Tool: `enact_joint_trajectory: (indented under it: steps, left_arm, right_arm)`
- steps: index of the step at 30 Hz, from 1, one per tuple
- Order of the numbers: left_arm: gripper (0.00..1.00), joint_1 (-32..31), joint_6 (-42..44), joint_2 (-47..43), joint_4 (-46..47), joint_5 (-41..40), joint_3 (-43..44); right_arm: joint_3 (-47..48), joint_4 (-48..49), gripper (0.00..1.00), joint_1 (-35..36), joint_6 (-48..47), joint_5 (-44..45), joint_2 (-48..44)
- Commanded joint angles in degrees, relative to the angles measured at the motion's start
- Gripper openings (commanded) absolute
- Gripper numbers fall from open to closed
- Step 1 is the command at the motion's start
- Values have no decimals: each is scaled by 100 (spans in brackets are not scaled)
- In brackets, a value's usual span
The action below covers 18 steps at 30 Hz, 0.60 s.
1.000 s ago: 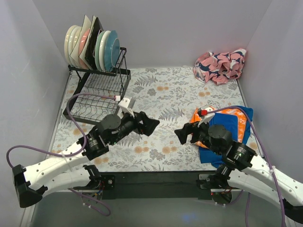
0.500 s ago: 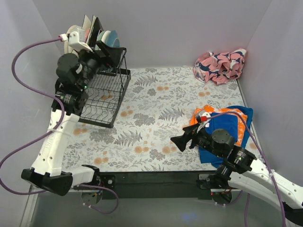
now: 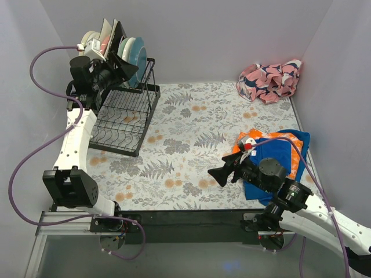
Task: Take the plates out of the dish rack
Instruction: Unload the plate from the dish rack.
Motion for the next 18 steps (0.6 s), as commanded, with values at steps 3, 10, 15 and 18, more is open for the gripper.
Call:
enact_joint_trajectory:
  steps: [3, 10, 15, 18]
  left_arm:
    - [68, 87, 413, 81, 146, 55, 518]
    - [65, 87, 738, 635, 313, 556, 896]
    - [64, 87, 1124, 872, 339, 363, 887]
    - [64, 87, 1291, 995, 339, 371, 914]
  right_arm:
    - [28, 385, 93, 24, -17, -143, 172]
    - [36, 464, 91, 24, -35, -143, 251]
    - [36, 482, 90, 24, -70, -117, 225]
    - [19, 526, 90, 24, -87, -38, 242]
